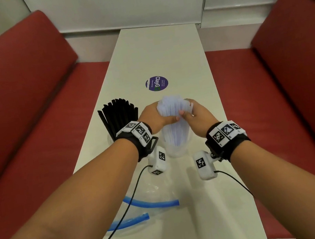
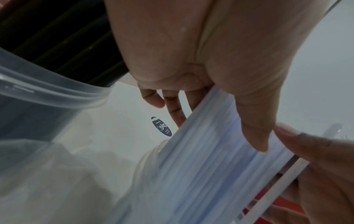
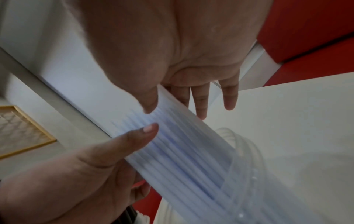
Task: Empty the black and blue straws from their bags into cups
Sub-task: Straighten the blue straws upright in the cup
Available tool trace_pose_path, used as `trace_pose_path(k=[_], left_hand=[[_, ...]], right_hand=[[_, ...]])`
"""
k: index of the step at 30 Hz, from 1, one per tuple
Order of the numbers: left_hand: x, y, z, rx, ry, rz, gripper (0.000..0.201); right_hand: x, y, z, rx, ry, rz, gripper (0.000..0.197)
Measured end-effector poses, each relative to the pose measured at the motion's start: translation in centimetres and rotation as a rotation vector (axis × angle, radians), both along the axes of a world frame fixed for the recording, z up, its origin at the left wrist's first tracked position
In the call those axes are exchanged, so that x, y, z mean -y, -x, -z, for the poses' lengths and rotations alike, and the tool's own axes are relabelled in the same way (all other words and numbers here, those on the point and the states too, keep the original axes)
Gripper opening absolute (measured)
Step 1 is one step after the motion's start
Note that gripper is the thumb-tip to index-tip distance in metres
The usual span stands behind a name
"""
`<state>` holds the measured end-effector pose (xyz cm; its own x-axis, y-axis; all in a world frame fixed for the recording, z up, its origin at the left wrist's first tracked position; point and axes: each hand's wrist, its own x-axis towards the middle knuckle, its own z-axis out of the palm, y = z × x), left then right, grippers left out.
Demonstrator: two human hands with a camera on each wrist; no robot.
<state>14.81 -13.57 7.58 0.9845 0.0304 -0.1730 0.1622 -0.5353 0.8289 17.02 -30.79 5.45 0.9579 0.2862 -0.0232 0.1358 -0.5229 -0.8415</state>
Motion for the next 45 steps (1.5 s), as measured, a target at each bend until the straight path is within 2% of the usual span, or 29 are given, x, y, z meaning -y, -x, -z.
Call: trace_pose_path(k=[4,9,14,17,19,21,23,26,28,31,36,40,43,45], left_hand=[[-0.3,0.2,0.9,-0.025,-0.024,0.065,0.054],[0.9,-0.3,1.0,-0.026,-0.064,0.039,0.044],[1.0,-0.9,-0.2,0.000,-0.015,0.050,0.044],[0.7,-0.7,-0.2,0.017,-0.058,0.045,0.066],[0.5,-0.5,0.0,0.044,-0.047,-0.040,0.084],[0.2,-0.3,0.0,0.134,-0.027,-0.132,0.074],[0.2,-0.2,-0.4,0.251,-0.051,-0.187,0.050],[0.3,-0.4,-1.5,0.349,-0.164,-0.170,0.024],[0.4,-0.7,-2.2,0.353,-0.239,-0.139,0.016],[0.4,-1.0,-3.2,0.361,-0.309,-0.108,0.014],[0.1,-0.6,-4.5,0.379,-0.297,-0.114,0.012],[0.5,0.2,-3.8,0.295,-0.373,-0.040,0.014],[0.9,0.3,-3.3,0.275,-0.404,-0.064,0.015],[0.9,0.2,-3.5,0.298,-0.409,-0.105,0.014]], right_hand=[[0.5,0.1,1.1,-0.041,0.042,-0.076,0.049],[-0.2,-0.3,1.1,-0.026,0.108,-0.066,0.041],[-0.2,-0.6,0.4,-0.052,0.028,-0.024,0.041],[0.1,-0.3,0.6,-0.060,0.049,-0.051,0.040],[0.2,-0.3,0.7,-0.054,0.048,-0.049,0.038],[0.2,-0.3,0.8,-0.057,0.050,-0.052,0.039],[0.1,-0.2,0.8,-0.065,0.069,-0.051,0.044],[0.0,-0.1,0.8,-0.062,0.109,-0.052,0.048],[-0.2,-0.1,0.8,-0.053,0.136,-0.041,0.047],[-0.4,-0.2,0.8,-0.047,0.152,-0.019,0.047],[-0.3,0.1,0.8,-0.059,0.138,-0.035,0.054],[-0.6,0.2,0.8,-0.065,0.142,-0.042,0.061],[-0.8,0.3,0.8,-0.057,0.183,-0.045,0.066],[-0.9,0.4,1.0,-0.051,0.196,-0.051,0.075]])
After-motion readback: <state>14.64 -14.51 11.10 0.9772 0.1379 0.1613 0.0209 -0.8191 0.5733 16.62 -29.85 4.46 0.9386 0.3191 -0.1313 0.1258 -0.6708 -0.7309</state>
